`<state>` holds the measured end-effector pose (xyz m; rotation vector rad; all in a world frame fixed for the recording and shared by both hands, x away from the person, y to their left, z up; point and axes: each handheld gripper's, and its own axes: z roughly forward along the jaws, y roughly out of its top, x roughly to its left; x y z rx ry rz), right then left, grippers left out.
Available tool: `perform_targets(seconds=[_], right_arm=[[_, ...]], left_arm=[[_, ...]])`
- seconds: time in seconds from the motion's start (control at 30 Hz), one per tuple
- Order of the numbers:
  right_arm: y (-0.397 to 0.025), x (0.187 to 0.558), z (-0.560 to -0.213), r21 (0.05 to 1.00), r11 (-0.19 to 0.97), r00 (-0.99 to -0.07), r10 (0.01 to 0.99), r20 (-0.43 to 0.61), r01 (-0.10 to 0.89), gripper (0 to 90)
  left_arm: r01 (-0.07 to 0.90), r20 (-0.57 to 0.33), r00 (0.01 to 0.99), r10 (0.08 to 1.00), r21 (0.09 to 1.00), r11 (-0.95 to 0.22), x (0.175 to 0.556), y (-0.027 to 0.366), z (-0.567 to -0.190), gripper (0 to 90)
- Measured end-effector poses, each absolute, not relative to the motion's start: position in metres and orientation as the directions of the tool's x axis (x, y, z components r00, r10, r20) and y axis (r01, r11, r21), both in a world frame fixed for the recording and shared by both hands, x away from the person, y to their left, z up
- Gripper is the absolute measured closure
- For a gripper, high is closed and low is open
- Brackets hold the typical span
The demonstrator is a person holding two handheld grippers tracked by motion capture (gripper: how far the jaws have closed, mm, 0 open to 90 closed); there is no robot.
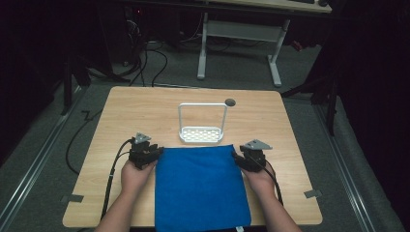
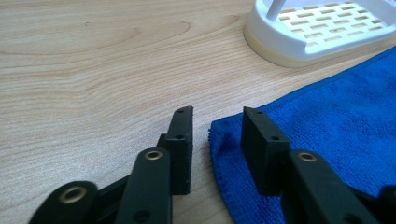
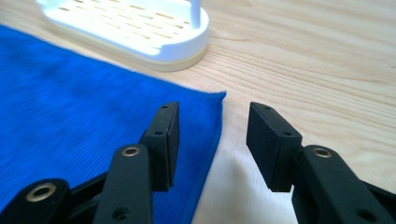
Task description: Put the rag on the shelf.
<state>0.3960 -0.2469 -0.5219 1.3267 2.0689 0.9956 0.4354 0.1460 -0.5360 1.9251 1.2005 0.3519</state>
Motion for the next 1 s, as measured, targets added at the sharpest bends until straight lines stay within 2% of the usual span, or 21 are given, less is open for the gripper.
perform_targets(seconds=[0.17,0.4,0.53,0.57,0.6,0.63,0.7,0.83,1.0], right_arm=[[-0.237,0.424,-0.525,0.758,0.278,-0.419,0.908,-0.006,0.59,52.9],[-0.239,0.435,-0.531,0.737,0.266,-0.398,0.917,0.004,0.621,54.4],[-0.238,0.434,-0.531,0.737,0.275,-0.405,0.915,-0.003,0.617,61.2],[-0.235,0.433,-0.531,0.735,0.287,-0.419,0.908,-0.005,0.614,71.1],[-0.235,0.433,-0.531,0.735,0.287,-0.419,0.908,-0.005,0.614,71.1],[-0.232,0.432,-0.53,0.733,0.296,-0.429,0.903,-0.006,0.612,81.9],[-0.229,0.432,-0.529,0.727,0.311,-0.445,0.896,-0.008,0.612,88.2],[-0.228,0.428,-0.528,0.74,0.325,-0.455,0.89,-0.028,0.59,89.0],[-0.232,0.405,-0.516,0.815,0.265,-0.464,0.886,0.005,0.515,88.9]], left_arm=[[0.599,-0.149,0.54,0.829,0.76,-0.253,0.434,0.143,-0.536,72.4],[0.585,-0.126,0.562,0.818,0.76,-0.285,0.432,0.141,-0.535,80.5],[0.572,-0.106,0.58,0.808,0.759,-0.31,0.431,0.138,-0.535,85.3],[0.566,-0.096,0.586,0.805,0.76,-0.321,0.43,0.137,-0.535,86.1],[0.566,-0.096,0.586,0.805,0.76,-0.321,0.43,0.137,-0.535,86.4],[0.557,-0.079,0.59,0.804,0.76,-0.334,0.429,0.136,-0.535,87.0],[0.544,-0.053,0.595,0.802,0.761,-0.353,0.428,0.134,-0.535,87.4],[0.525,-0.066,0.607,0.792,0.782,-0.337,0.425,0.137,-0.533,87.6],[0.472,-0.101,0.601,0.793,0.845,-0.25,0.414,0.149,-0.523,87.7]])
